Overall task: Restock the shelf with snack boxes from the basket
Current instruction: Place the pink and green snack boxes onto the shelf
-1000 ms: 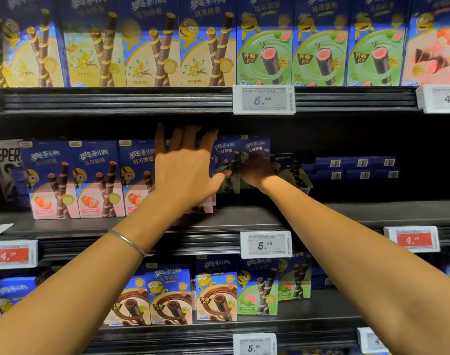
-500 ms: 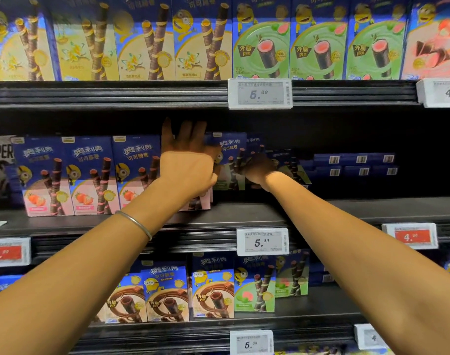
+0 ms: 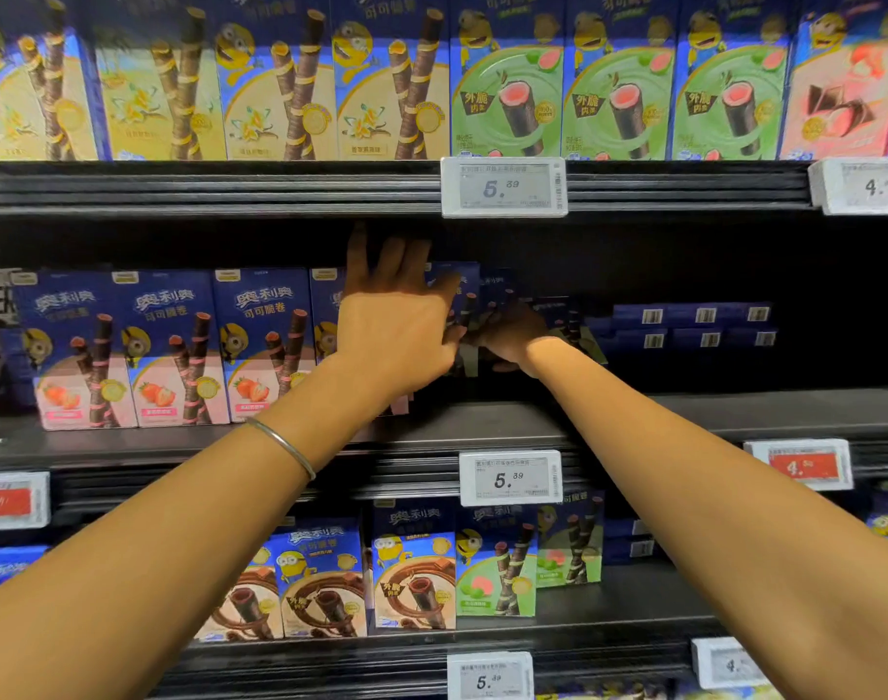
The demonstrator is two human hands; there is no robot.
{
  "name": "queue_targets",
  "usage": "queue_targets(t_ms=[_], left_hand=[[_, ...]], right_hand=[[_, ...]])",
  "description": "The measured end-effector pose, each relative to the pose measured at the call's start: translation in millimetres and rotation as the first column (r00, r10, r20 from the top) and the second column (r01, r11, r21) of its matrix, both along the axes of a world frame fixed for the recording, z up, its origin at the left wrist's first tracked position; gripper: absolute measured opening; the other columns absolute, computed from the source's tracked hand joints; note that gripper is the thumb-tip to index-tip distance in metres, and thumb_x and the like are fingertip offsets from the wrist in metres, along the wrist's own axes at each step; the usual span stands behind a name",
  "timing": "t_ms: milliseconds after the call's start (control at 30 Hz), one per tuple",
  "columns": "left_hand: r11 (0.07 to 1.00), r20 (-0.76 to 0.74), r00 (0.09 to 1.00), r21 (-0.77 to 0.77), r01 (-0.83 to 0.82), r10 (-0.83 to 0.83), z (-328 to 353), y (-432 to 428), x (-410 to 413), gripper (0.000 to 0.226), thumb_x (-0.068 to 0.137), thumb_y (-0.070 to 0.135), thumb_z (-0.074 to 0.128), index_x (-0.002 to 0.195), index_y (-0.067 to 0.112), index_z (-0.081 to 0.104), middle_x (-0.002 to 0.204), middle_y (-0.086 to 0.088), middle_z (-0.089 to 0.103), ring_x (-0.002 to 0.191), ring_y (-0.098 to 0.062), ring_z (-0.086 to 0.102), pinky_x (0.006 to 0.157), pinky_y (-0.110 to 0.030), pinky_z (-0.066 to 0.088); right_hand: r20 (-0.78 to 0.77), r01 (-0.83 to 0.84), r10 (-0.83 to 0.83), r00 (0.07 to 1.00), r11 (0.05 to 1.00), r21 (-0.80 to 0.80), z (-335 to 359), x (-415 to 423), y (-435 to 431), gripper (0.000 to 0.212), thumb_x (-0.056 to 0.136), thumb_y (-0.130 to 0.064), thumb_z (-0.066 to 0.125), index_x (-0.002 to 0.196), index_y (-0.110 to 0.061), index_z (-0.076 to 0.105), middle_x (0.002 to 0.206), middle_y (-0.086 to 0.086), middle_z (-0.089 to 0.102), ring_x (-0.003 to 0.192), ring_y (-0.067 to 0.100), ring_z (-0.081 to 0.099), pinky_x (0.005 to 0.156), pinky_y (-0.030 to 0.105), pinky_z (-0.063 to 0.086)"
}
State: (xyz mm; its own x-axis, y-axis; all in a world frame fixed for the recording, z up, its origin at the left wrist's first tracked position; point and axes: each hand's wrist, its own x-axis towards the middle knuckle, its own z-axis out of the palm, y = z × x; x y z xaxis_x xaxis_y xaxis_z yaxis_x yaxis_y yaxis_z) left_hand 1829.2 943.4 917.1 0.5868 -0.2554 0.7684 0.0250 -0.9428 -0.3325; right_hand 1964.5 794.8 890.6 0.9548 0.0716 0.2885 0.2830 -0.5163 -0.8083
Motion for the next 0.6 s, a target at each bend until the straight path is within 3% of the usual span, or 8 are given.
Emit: queue_targets(t_ms=[100, 167, 233, 300, 367, 433, 500, 600], left_hand=[[0.997, -0.007, 0.998, 0.051, 0.063, -0.063, -6, -13, -2, 0.048, 0.090, 0.045, 0.061, 0.128, 0.018, 0.071, 0.145, -0.015, 0.057, 0.140, -0.040, 0.046, 0.127, -0.054, 0.011], [0.992, -0.065, 0.994, 0.085, 0.095, -0.089, -16, -23, -2, 0.042, 0.091, 0.039, 0.058, 0.124, 0.018, 0.073, 0.141, -0.012, 0.061, 0.135, -0.039, 0.050, 0.119, -0.050, 0.027], [0.989, -0.150, 0.982, 0.079, 0.126, -0.113, -26, -33, -1, 0.037, 0.093, 0.036, 0.059, 0.124, 0.020, 0.072, 0.147, -0.010, 0.057, 0.135, -0.038, 0.051, 0.105, -0.048, 0.041], [0.989, -0.214, 0.969, 0.048, 0.139, -0.125, -32, -40, 3, 0.032, 0.097, 0.032, 0.061, 0.126, 0.021, 0.069, 0.156, -0.009, 0.049, 0.128, -0.037, 0.058, 0.084, -0.046, 0.050], [0.991, -0.270, 0.954, -0.012, 0.131, -0.129, -33, -44, 11, 0.033, 0.099, 0.028, 0.062, 0.131, 0.021, 0.064, 0.158, -0.010, 0.044, 0.118, -0.038, 0.065, 0.071, -0.042, 0.047], [0.991, -0.294, 0.946, -0.051, 0.126, -0.135, -30, -47, 20, 0.045, 0.098, 0.025, 0.063, 0.143, 0.022, 0.055, 0.163, -0.012, 0.034, 0.136, -0.039, 0.053, 0.086, -0.047, 0.052], [0.993, -0.271, 0.955, -0.048, 0.110, -0.119, -21, -50, 27, 0.061, 0.096, 0.025, 0.065, 0.153, 0.022, 0.044, 0.170, -0.013, 0.019, 0.154, -0.039, 0.029, 0.114, -0.051, 0.041], [0.997, -0.297, 0.953, -0.069, 0.037, -0.056, 3, -58, 35, 0.079, 0.093, 0.027, 0.072, 0.161, 0.023, 0.031, 0.171, -0.012, 0.011, 0.156, -0.041, 0.018, 0.122, -0.054, 0.032]], right_hand=[[0.165, 0.151, -0.147, 0.975, 0.988, -0.012, 7, 1, -18, 0.022, 0.085, -0.030, 0.076, 0.100, -0.014, 0.073, 0.109, 0.012, 0.073, 0.103, 0.032, 0.068, 0.083, 0.036, 0.056], [0.234, 0.286, -0.254, 0.938, 0.951, -0.115, 12, 4, -37, 0.030, 0.088, -0.036, 0.068, 0.108, -0.015, 0.073, 0.118, 0.016, 0.071, 0.110, 0.036, 0.065, 0.085, 0.036, 0.050], [0.203, 0.416, -0.370, 0.907, 0.867, -0.276, 11, 10, -58, 0.052, 0.090, -0.047, 0.063, 0.131, -0.014, 0.062, 0.139, 0.019, 0.057, 0.128, 0.040, 0.052, 0.099, 0.043, 0.045], [0.080, 0.443, -0.444, 0.892, 0.827, -0.347, 6, 14, -77, 0.073, 0.090, -0.051, 0.065, 0.148, -0.012, 0.043, 0.154, 0.019, 0.038, 0.142, 0.044, 0.033, 0.113, 0.051, 0.034], [0.015, 0.359, -0.380, 0.925, 0.859, -0.364, 4, 16, -92, 0.070, 0.091, -0.047, 0.065, 0.147, -0.011, 0.045, 0.151, 0.021, 0.042, 0.138, 0.043, 0.040, 0.113, 0.051, 0.037], [0.014, 0.256, -0.270, 0.963, 0.892, -0.372, 5, 14, -99, 0.056, 0.095, -0.037, 0.065, 0.143, -0.010, 0.052, 0.142, 0.019, 0.053, 0.128, 0.038, 0.052, 0.108, 0.047, 0.044], [0.019, 0.208, -0.213, 0.977, 0.924, -0.320, 5, 11, -102, 0.051, 0.094, -0.029, 0.068, 0.139, -0.009, 0.054, 0.137, 0.018, 0.057, 0.123, 0.035, 0.056, 0.107, 0.046, 0.046], [-0.001, 0.200, -0.205, 0.979, 0.955, -0.216, 5, 8, -106, 0.057, 0.086, -0.028, 0.077, 0.136, -0.009, 0.056, 0.133, 0.015, 0.060, 0.121, 0.034, 0.058, 0.106, 0.046, 0.048]])
